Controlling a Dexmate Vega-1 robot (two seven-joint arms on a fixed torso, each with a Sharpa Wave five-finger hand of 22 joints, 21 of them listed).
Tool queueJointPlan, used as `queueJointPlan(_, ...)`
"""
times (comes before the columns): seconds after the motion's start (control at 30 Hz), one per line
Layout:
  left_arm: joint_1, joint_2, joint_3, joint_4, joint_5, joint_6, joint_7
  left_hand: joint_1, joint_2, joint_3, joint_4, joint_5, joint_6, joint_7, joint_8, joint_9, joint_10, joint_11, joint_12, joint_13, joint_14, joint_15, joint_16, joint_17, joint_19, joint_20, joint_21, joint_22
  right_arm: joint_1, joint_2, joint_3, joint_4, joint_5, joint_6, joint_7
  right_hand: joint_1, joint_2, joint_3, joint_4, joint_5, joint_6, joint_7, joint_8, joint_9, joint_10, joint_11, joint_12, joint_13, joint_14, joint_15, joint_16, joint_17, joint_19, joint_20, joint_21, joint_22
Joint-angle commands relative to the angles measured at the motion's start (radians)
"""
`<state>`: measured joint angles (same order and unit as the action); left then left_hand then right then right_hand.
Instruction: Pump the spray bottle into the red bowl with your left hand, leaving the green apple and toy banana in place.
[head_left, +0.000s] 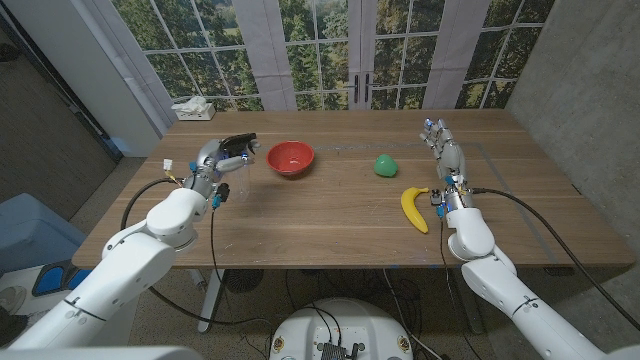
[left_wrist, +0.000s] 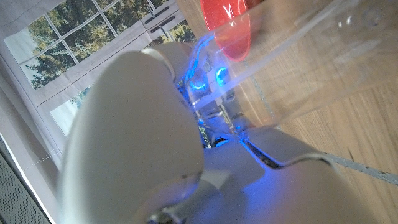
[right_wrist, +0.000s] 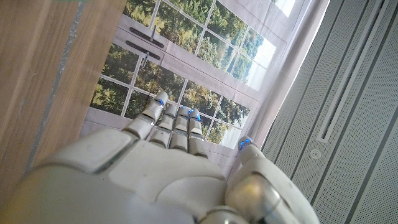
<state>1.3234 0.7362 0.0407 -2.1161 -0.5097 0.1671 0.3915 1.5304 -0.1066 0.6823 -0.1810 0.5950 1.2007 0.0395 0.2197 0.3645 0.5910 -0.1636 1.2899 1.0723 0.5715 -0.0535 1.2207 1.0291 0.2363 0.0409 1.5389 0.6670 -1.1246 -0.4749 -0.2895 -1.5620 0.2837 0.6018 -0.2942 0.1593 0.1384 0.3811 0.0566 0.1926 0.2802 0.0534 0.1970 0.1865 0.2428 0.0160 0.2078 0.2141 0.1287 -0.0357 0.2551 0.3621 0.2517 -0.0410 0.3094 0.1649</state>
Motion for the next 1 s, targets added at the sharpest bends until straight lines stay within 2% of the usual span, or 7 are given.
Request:
queueJointPlan(0.03,-0.045,0.012,0.029,0.018,0.011,0.025,0.032,0.229,0.218,0.089,-0.027,0.008,0.002,0.005,-0.005,0.003,0.007,0.003,0.008,0.004,0.01,-0.102,0.003,0.0,0.006,0.0,0.006,-0.001,0.007,-0.004,-0.003,0.006,0.01,0.014,0.023,0.003,0.015,0.0,-0.005,0.004,0.01,0.0,0.003,0.003,0.007,0.003,0.001,0.001,0.01,-0.002,-0.002,0.0,0.011,-0.006,-0.004,0.004)
queueJointPlan(0.4,-0.117,0.017,0.067,0.073,0.03,0.026,0.03,0.229,0.216,0.093,-0.027,0.01,0.005,0.008,-0.006,0.007,0.006,0.003,0.015,0.006,0.011,-0.099,0.009,-0.001,0.008,-0.001,0.01,0.001,0.017,-0.007,-0.011,0.01,0.023,0.024,0.053,0.003,0.015,0.0,-0.005,0.004,0.011,0.0,0.003,0.002,0.006,0.003,0.001,0.001,0.011,-0.002,-0.003,-0.001,0.013,-0.006,-0.009,0.004)
queueJointPlan(1.0,-0.272,0.018,0.159,0.194,0.045,0.035,-0.012,0.229,0.215,0.098,-0.027,0.012,0.008,0.011,-0.01,0.007,0.003,0.006,0.026,0.007,0.011,-0.098,0.016,-0.006,0.007,0.002,0.012,0.003,0.018,-0.006,-0.008,0.008,0.021,0.019,0.048,0.002,0.016,0.001,-0.006,0.004,0.012,0.0,0.003,0.002,0.006,0.001,0.0,0.001,0.011,-0.001,-0.003,-0.001,0.017,-0.005,-0.019,0.004)
